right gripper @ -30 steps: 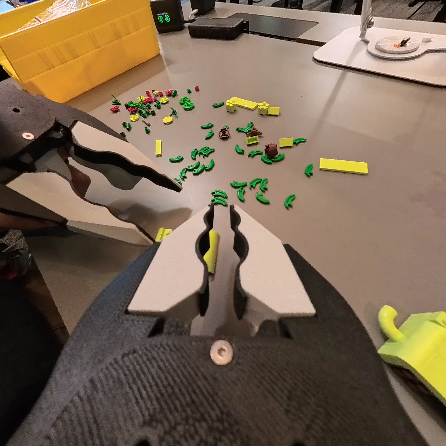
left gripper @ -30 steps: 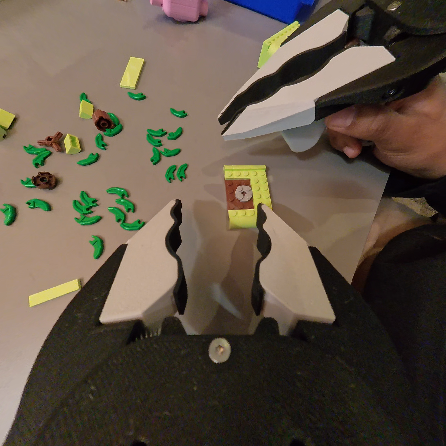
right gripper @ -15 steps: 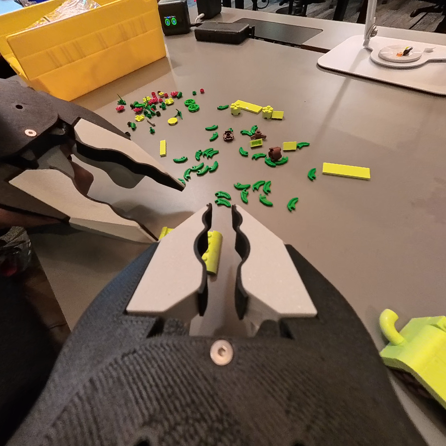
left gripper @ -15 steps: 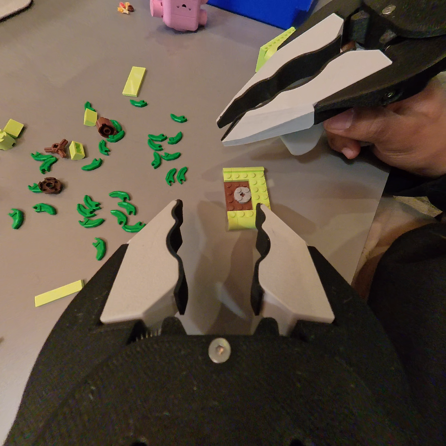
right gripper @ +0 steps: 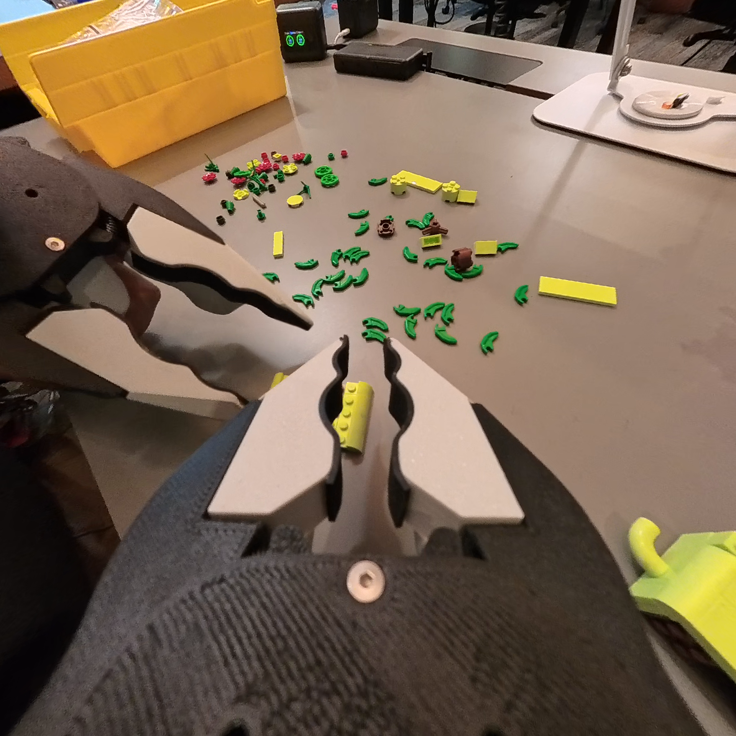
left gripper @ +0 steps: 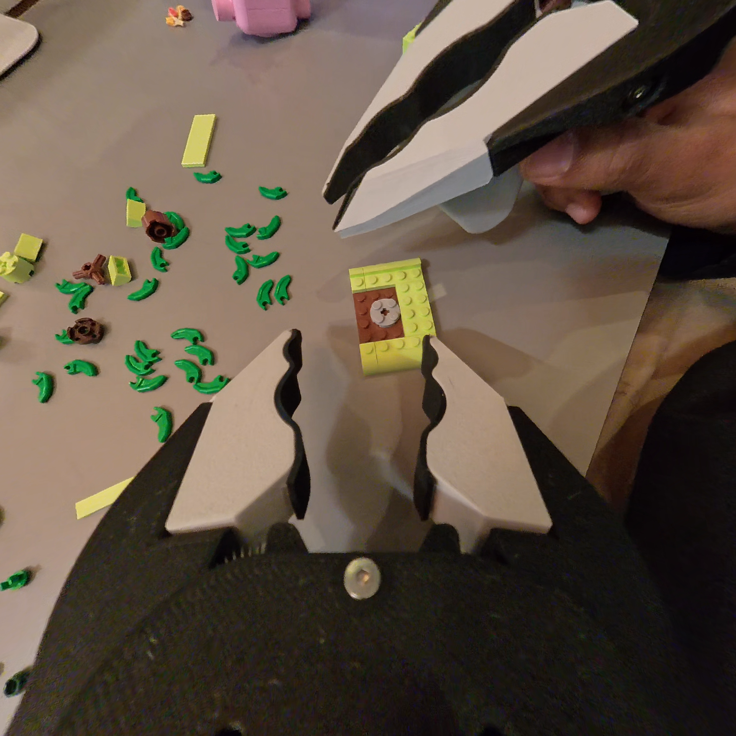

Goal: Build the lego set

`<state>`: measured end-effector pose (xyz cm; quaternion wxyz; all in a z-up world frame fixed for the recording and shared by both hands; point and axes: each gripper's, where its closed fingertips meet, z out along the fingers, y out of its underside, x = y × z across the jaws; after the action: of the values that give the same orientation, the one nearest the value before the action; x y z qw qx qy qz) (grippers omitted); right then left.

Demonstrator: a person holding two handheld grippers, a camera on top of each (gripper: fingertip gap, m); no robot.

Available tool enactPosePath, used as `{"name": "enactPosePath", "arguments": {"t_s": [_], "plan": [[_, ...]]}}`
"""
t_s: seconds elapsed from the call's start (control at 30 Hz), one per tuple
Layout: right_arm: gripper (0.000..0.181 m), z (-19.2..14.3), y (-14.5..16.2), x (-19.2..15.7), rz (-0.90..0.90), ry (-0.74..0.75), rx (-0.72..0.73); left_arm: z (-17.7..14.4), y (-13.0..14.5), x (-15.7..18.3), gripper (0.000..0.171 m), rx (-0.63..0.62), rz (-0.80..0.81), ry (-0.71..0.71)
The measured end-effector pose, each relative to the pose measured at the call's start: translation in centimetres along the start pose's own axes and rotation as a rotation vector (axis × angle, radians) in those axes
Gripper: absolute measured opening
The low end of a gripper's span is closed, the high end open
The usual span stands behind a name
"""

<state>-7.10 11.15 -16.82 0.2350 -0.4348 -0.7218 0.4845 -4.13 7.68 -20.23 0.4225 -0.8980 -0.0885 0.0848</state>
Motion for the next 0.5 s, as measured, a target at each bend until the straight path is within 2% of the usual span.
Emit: {"name": "enactPosePath", "arguments": {"t_s": [0.5], "plan": [[0.017,0.21,0.12,-0.12,-0.010,-0.005,-0.014,0.09,0.07,0.32,0.057,-0.007,0.030,0.001]]}}
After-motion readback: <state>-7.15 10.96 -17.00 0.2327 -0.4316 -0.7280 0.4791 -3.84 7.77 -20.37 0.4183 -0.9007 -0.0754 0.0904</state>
